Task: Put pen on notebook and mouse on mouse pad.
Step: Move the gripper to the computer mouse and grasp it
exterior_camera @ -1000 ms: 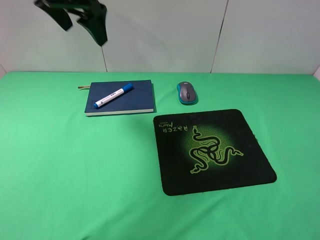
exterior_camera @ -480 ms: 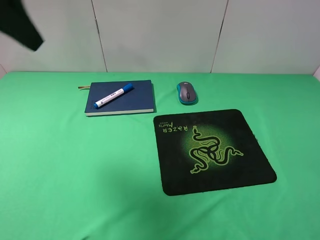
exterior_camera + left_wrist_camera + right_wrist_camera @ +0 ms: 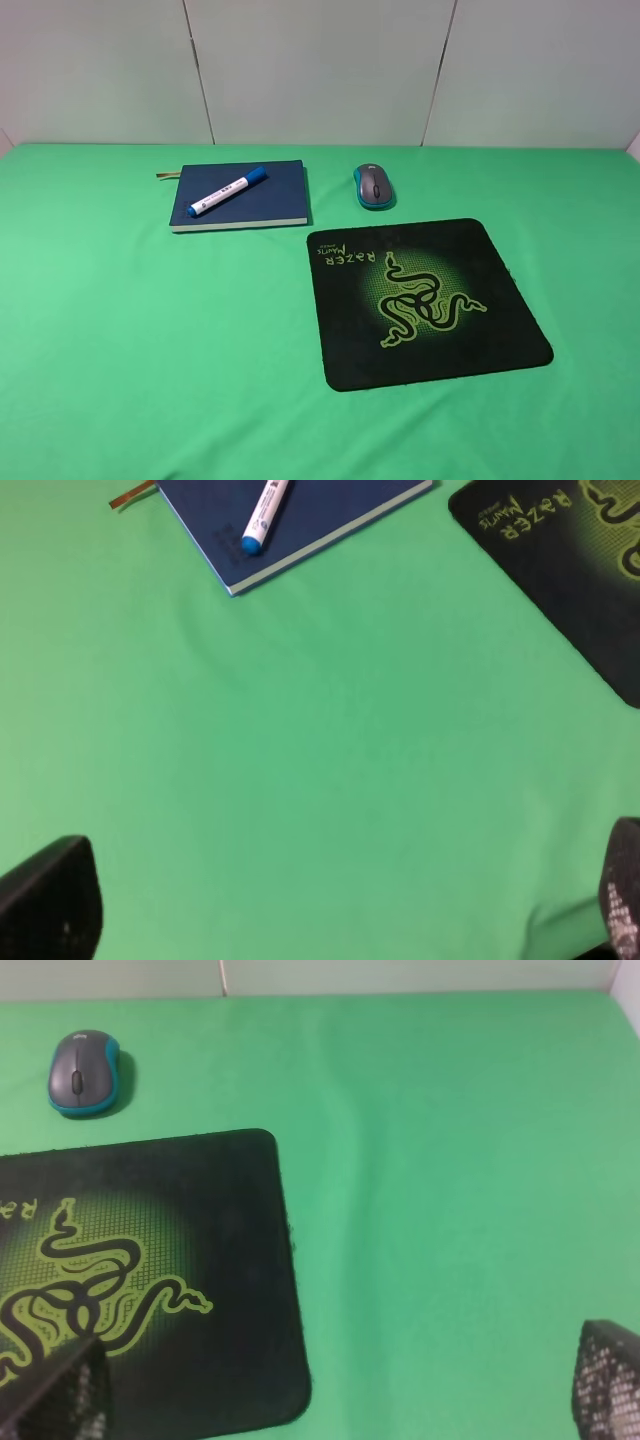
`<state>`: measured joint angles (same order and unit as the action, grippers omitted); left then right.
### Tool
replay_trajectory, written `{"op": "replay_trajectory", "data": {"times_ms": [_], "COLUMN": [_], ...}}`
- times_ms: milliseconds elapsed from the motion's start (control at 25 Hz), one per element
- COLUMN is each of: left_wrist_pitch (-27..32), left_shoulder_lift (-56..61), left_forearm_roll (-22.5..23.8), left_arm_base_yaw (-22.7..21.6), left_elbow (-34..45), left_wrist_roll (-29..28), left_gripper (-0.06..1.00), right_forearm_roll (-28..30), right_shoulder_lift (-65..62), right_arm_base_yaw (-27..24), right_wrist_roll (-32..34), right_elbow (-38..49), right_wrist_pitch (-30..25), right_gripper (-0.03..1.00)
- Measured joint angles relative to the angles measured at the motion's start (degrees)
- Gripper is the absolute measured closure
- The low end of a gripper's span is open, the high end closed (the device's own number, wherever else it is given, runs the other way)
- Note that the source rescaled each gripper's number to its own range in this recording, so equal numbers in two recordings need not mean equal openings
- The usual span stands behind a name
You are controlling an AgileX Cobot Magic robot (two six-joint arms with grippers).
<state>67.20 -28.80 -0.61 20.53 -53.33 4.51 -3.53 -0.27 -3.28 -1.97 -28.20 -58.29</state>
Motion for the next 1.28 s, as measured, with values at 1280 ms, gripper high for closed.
{"op": "replay_trajectory", "data": {"times_ms": [1280], "left_wrist_pitch": [-6.0], "left_shoulder_lift": [29.0], "left_forearm_roll": [-2.4], "left_arm_base_yaw": [-18.7], "left_elbow": [24.6], "left_wrist_roll": [1.8], "left_gripper": [-0.06], "right_forearm_roll": [0.0], "right_shoulder_lift": [0.0], "right_arm_base_yaw": [0.0], "right_wrist_roll": [0.1], "right_elbow": [0.0], "right_wrist_pitch": [0.0], "right_gripper": [-0.03]}}
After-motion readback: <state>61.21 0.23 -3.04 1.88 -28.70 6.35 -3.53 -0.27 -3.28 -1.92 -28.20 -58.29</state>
